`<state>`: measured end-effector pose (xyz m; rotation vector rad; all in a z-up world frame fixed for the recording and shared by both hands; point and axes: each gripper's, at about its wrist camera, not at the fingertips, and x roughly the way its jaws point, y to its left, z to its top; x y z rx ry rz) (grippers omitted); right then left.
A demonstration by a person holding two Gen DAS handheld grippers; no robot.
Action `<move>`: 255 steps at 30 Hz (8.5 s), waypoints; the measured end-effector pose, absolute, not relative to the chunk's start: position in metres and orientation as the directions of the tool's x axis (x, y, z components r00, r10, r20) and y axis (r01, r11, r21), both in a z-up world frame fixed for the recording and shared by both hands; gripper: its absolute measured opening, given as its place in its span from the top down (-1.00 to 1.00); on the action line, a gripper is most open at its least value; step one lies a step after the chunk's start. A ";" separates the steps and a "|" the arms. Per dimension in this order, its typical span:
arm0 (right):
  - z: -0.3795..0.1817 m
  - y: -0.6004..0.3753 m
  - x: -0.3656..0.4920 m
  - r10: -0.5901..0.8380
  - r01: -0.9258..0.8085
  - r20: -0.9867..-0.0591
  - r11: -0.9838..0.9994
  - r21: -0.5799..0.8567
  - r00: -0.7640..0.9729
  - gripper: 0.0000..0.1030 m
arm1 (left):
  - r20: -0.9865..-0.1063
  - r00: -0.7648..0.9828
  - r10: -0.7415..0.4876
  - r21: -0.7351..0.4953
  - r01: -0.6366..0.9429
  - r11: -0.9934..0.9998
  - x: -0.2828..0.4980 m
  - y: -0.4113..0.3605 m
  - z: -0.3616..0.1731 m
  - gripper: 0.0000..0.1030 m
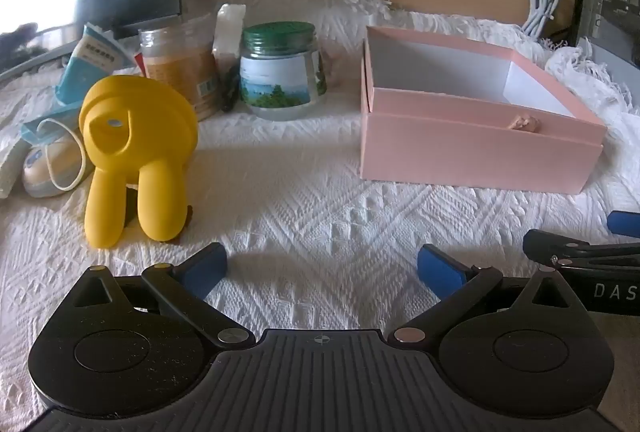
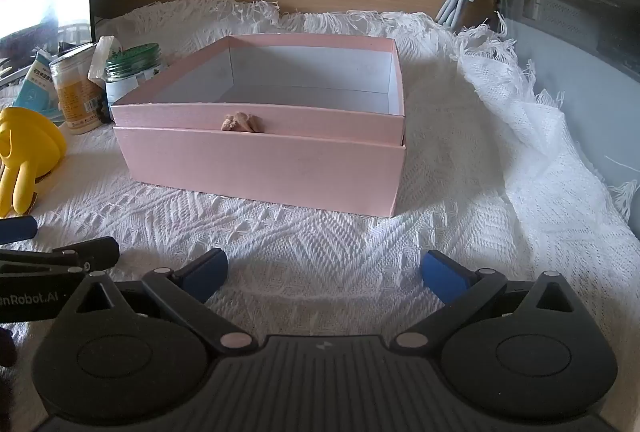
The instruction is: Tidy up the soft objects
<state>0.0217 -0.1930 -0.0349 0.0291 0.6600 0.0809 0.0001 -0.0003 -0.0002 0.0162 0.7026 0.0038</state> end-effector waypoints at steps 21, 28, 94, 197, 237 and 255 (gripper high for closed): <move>-0.035 -0.193 0.022 0.085 -0.066 -0.611 0.996 0.054 0.787 -1.00 | -0.642 0.766 0.007 0.014 0.002 1.000 0.000 0.000 0.000 -1.00; -0.034 -0.193 0.022 0.085 -0.066 -0.611 0.996 0.054 0.787 -1.00 | -0.642 0.766 0.006 0.013 0.002 1.000 0.000 0.000 0.000 -1.00; -0.031 -0.194 0.025 0.091 -0.070 -0.614 0.996 0.059 0.784 -1.00 | -0.640 0.769 -0.003 0.004 0.007 1.000 -0.002 0.001 0.000 -1.00; 0.101 -0.105 -0.070 -0.098 0.043 -0.514 0.992 -0.119 0.852 -0.51 | -0.687 0.222 -0.692 -0.543 0.476 0.692 0.059 0.128 0.111 -0.12; 0.041 -0.190 -0.066 0.094 -0.149 -0.604 0.988 -0.041 0.791 -0.82 | -0.635 0.618 -0.463 -0.551 0.057 0.832 0.049 0.127 0.080 -0.12; 0.002 -0.187 0.002 0.206 -0.260 -0.778 0.964 0.057 0.593 -0.63 | -0.670 0.489 -0.559 -0.548 0.182 0.816 0.019 0.158 0.070 -0.12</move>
